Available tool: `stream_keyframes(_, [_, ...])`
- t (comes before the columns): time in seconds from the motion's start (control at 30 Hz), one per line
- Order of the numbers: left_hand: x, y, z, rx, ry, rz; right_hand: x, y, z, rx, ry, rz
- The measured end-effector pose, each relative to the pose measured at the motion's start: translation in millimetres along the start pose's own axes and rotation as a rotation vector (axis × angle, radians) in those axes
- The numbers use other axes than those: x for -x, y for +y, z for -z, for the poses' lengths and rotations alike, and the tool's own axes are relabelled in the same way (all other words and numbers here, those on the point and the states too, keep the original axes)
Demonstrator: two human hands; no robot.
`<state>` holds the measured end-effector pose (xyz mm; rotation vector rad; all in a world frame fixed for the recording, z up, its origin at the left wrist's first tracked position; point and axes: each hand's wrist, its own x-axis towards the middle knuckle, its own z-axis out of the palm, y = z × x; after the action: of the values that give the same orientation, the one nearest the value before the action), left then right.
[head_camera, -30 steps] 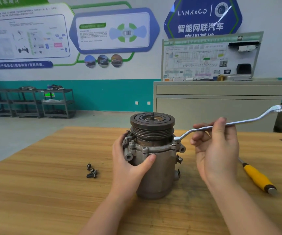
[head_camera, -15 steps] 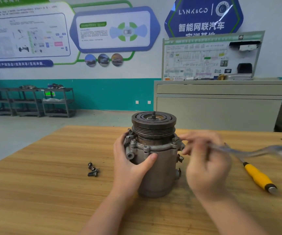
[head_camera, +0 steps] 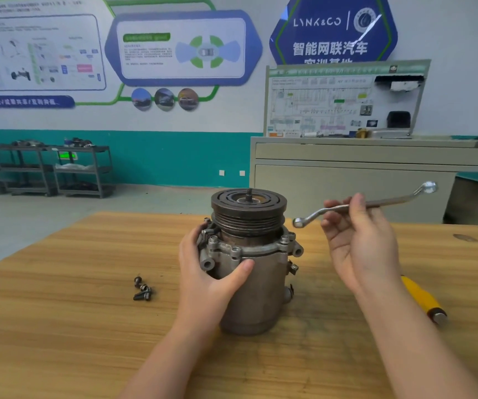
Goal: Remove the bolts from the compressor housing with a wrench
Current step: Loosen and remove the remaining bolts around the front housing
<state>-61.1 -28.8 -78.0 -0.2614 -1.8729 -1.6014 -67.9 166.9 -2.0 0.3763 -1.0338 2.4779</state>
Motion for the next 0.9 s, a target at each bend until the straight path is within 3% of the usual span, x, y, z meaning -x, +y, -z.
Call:
stream_keyframes(0.17, [-0.2,-1.5,-0.1,-0.016,-0.010,-0.006,16.6,4.5,-8.7,0.265,-0.096,0.292])
stream_keyframes(0.47, [-4.1,-0.3,-2.3,0.020,0.019,-0.024,40.4,20.6,-6.0,0.780,-0.588,0.906])
stream_keyframes(0.57, [-4.8,-1.8,-3.8,0.062,0.025,-0.035,44.9,30.4,-3.3,0.879,-0.596,1.044])
stream_keyframes(0.63, [-2.6,-2.8,-2.0,0.038,0.007,-0.026,44.4,34.8,-1.0,0.805,-0.514,1.018])
stream_keyframes(0.77, [-0.2,-1.5,0.1,-0.012,0.003,-0.021,43.7,33.8,-8.1,0.579,-0.160,0.844])
stream_keyframes(0.83, [0.0,0.0,-0.1,-0.002,0.003,-0.018,35.2,32.9,-10.0,0.426,-0.001,0.598])
stream_keyframes(0.9, [0.5,1.4,-0.5,0.008,-0.004,-0.017,19.4,27.1,-9.7,0.230,0.098,0.212])
